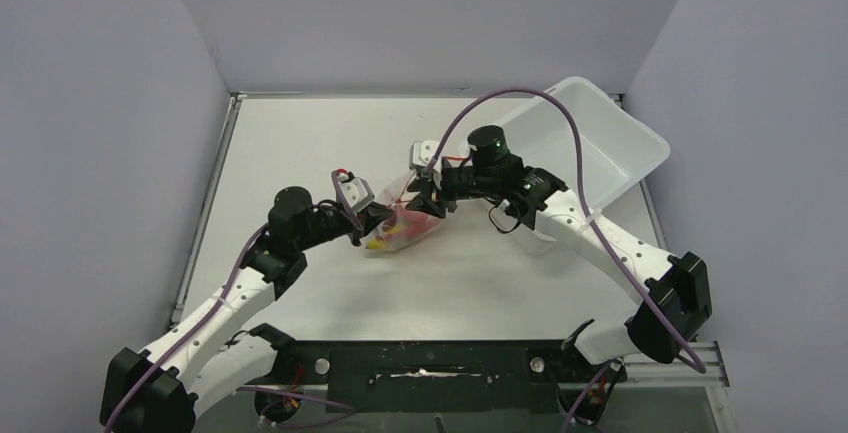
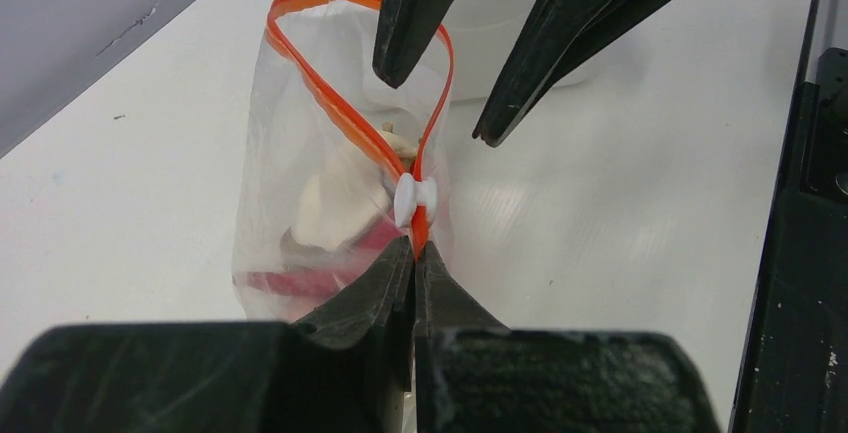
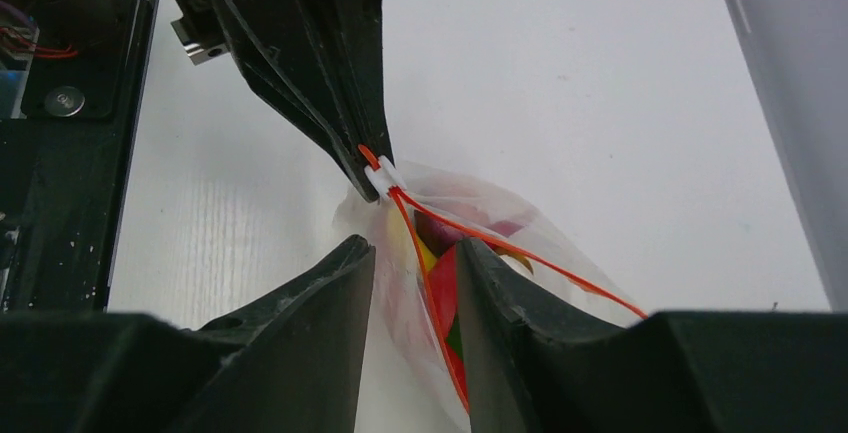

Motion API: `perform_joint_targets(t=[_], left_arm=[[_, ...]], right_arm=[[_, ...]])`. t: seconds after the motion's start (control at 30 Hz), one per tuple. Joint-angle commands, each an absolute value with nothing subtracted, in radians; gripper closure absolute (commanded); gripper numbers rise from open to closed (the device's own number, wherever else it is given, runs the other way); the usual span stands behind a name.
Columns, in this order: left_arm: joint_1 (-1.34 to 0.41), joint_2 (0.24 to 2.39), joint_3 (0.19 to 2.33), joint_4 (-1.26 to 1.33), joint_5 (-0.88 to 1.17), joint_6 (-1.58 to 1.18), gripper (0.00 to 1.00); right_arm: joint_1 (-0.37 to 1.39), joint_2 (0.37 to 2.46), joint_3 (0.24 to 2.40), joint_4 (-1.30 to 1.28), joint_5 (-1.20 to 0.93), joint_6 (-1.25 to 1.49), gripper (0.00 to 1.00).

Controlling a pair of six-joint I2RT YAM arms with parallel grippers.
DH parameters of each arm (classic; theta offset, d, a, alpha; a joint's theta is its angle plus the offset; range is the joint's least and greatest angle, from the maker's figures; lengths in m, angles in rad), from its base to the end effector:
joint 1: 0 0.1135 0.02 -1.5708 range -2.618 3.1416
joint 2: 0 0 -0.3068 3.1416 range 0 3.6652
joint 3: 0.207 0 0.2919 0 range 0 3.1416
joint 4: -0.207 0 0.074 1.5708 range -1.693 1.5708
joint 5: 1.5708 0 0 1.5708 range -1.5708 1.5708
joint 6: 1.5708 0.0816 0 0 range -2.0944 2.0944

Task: Place the food in the zip-top bag and seal the zipper
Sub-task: Zip the zipper food storage bag at the center of the board.

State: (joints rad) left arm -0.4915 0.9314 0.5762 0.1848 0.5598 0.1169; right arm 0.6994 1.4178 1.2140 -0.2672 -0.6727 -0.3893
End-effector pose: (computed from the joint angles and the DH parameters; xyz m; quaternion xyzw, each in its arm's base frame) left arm 0.2147 -0.1641 0.2923 0.3900 0.6479 -0.3229 0.5691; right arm 0.2641 0.2887 0.3551 -0.5643 0.5992 0.3542 0.4439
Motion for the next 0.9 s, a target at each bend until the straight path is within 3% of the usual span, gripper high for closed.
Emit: perform_joint_targets(t=[0.0,0.17,0.63,0.77,0.87], left_arm=[[-0.497,0.908,0.593,0.238,0.595,0.111,1.00],[-0.497,0.909,0.597,0.237,0.598,0.109,1.00],[-0.497,0.907,0.603,0.231,0.607,0.108,1.00],[-0.497,0.910,0.605,0.235,0.607,0.107,1.00],[-0.497,0.911,0.606,0.233,0.610,0.107,1.00]], right_arm=[[0.720,1.378,1.282,-0.296,-0.698,-0.511,0.63],[0.730,1.413,1.319,-0.319,-0.721,-0.562,0.58],[0.778,1.490,1.333,-0.292,-0.748,-0.615,0.62],[0.792,1.515,1.341,-0.289,-0.747,-0.623,0.68],[0.793,1.518,1.341,-0.285,-0.747,-0.623,0.82]])
